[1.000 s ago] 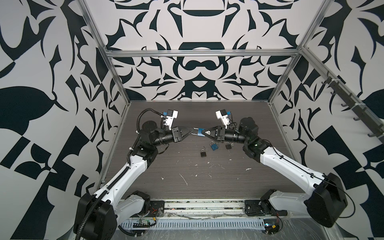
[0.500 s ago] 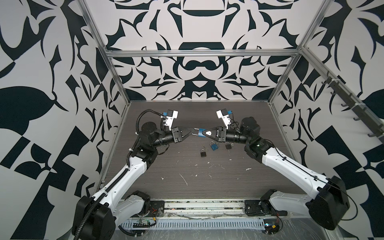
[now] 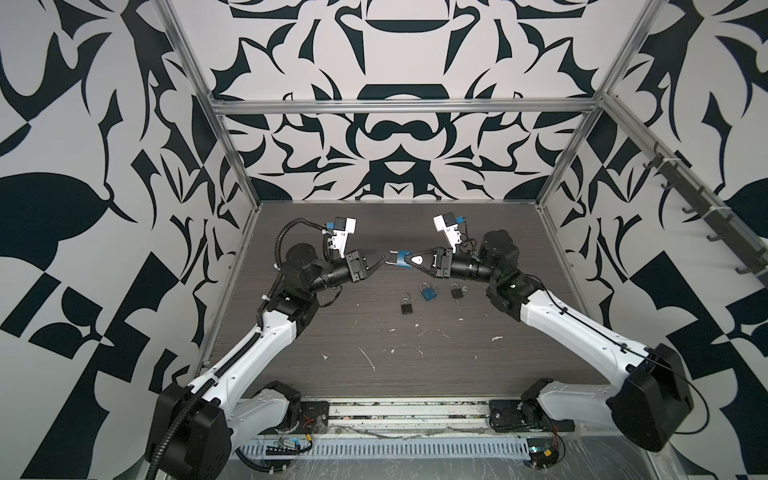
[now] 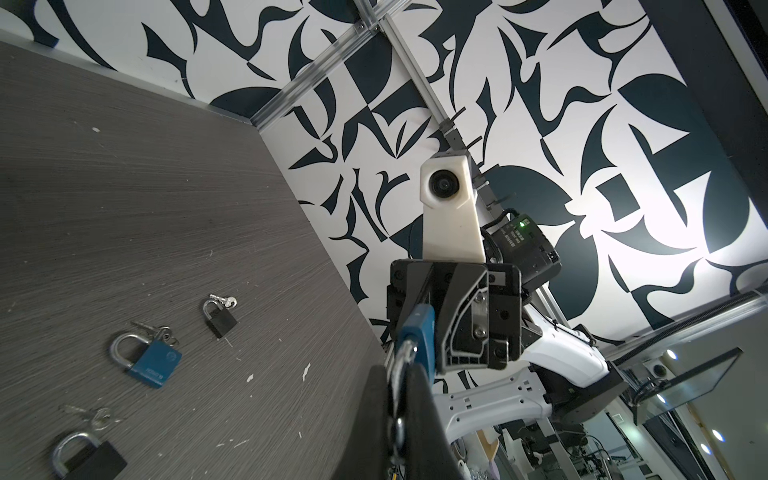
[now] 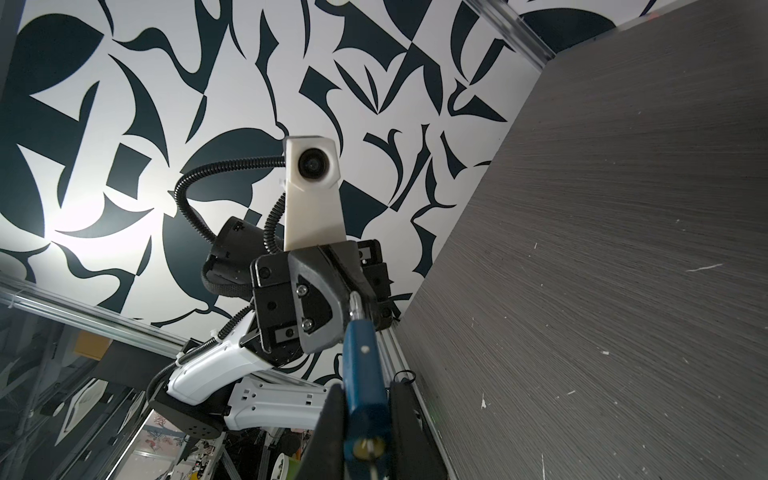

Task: Lock with the key

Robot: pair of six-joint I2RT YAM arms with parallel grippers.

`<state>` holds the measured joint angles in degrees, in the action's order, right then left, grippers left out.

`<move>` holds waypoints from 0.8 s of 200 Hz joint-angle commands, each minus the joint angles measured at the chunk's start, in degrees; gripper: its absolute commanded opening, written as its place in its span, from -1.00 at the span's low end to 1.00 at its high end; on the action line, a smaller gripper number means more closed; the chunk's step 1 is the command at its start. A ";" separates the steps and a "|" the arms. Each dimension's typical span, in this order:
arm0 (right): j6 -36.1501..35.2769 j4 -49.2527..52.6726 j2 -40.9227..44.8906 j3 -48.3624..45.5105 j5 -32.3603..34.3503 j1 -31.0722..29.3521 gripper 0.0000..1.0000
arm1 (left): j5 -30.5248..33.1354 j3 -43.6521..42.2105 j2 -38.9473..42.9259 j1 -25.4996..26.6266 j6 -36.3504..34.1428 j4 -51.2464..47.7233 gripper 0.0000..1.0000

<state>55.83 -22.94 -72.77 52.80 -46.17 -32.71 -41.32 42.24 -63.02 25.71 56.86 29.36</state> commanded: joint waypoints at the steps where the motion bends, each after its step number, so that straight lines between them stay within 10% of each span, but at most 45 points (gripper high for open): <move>1: 0.26 -3.28 -2.32 3.01 2.34 -2.48 -1.00 | -5.70 0.96 -0.16 4.35 -0.67 4.39 -1.00; 160: -0.09 -1.51 -5.23 3.69 4.91 -4.05 -1.00 | -1.05 0.97 -0.26 7.12 -3.98 -0.37 -0.98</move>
<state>55.77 -24.67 -77.28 56.10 -43.62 -33.01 -33.61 42.30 -64.77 27.22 56.75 31.86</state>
